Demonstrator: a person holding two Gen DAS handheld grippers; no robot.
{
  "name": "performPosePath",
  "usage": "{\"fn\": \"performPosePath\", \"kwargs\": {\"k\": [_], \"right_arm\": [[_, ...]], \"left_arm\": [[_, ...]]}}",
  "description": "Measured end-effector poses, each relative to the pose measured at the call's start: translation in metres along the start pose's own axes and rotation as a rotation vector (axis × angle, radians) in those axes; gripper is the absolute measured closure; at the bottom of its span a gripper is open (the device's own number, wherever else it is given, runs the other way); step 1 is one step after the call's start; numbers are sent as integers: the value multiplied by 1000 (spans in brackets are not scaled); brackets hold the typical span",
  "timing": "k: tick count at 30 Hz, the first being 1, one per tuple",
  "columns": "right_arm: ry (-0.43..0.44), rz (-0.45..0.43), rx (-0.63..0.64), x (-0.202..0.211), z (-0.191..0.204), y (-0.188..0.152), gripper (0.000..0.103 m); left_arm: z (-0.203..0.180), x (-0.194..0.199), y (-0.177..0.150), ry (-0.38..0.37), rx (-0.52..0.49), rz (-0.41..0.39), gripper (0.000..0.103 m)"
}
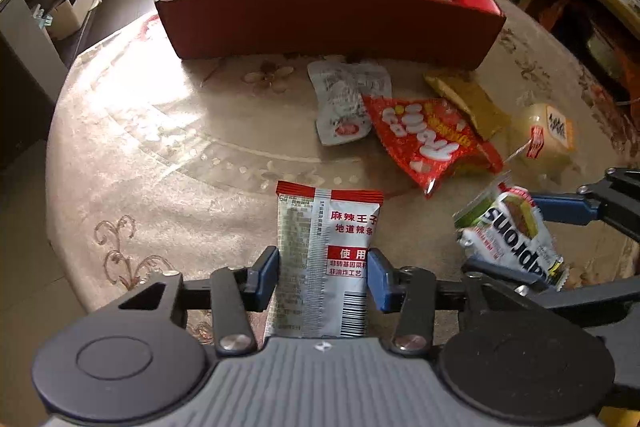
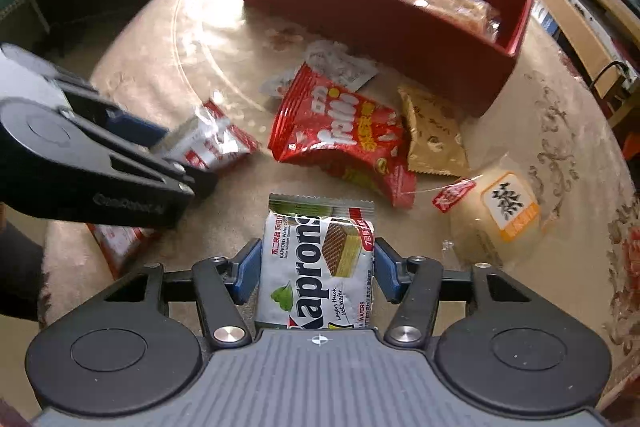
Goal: Organize snacks
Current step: 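Lift the spicy strip packet with the left tool while the right tool lifts the Kaprons packet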
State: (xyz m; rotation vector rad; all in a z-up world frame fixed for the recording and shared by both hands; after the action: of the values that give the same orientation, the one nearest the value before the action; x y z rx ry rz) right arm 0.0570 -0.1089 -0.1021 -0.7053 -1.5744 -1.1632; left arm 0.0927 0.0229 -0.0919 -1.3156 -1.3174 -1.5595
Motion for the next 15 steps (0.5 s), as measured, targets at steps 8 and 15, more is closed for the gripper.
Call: {"fn": "performPosePath", "kwargs": {"k": [8, 15], "right_arm": [[6, -101, -63, 30, -18, 5, 38], [-1, -146, -86, 38, -26, 10, 38]], "left_arm": [[1, 25, 3, -58, 63, -73, 57], [-1, 37, 10, -74, 85, -122, 58]]}}
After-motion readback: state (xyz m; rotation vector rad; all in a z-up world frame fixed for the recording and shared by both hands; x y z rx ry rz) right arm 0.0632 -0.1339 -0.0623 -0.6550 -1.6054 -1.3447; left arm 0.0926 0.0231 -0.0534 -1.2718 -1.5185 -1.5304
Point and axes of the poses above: each gripper's, at about its wrist camera, not at the fingertips, and x roughly against the way its jaws point, z to its left, y to its top, the point moved 5 cm from there along -x, roughly the way its jaws point, and after that the axes turned 10 degrees about z, right-handed, at the moved point
